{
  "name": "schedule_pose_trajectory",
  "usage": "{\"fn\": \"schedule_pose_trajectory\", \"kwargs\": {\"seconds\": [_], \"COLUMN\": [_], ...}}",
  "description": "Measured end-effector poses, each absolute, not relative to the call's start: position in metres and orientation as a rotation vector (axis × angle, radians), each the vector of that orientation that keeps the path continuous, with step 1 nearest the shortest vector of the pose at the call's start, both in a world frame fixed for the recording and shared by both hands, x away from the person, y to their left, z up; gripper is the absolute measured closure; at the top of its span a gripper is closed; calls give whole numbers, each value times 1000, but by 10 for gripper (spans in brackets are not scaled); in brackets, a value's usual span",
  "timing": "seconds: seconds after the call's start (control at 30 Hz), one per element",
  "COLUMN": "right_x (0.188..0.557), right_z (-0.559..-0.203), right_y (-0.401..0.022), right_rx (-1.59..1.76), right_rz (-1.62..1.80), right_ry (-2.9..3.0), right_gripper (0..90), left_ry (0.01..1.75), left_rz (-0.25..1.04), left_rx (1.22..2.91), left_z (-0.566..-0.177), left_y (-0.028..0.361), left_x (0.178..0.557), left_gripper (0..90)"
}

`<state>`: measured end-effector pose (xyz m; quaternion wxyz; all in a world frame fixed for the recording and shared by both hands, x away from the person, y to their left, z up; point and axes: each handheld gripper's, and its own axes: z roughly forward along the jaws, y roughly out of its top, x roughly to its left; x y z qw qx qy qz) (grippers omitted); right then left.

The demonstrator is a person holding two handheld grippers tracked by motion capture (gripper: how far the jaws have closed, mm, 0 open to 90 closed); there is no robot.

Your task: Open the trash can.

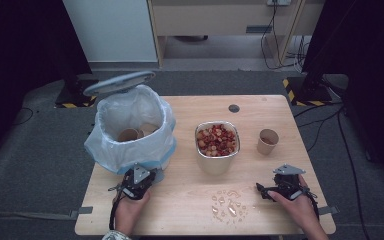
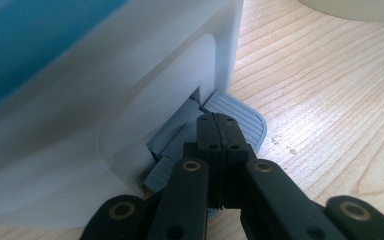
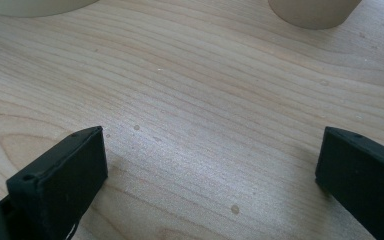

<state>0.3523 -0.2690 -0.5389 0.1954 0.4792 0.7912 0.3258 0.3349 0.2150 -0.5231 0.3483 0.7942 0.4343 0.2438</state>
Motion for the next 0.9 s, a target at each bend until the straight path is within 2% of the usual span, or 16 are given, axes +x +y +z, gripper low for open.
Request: {"fn": "schedule_pose_trajectory", "kwargs": {"seconds": [0.53, 0.67, 0.9], "right_x": [352, 353, 353], "right_z": [-539, -537, -533], "right_y": [-268, -268, -272], "right_rx": [1351, 1343, 1359], "right_rz": [911, 928, 920], "right_ry": [2214, 2215, 2165], "right_gripper": [6, 45, 63], "left_ry": [1133, 1134, 1137], "left_rz": [613, 612, 609], "left_rx": [2052, 2049, 2045], "left_z": [-525, -525, -525], "left_y": [217, 217, 217], "left_x": [336, 336, 337], "left_gripper": [893, 893, 893]}}
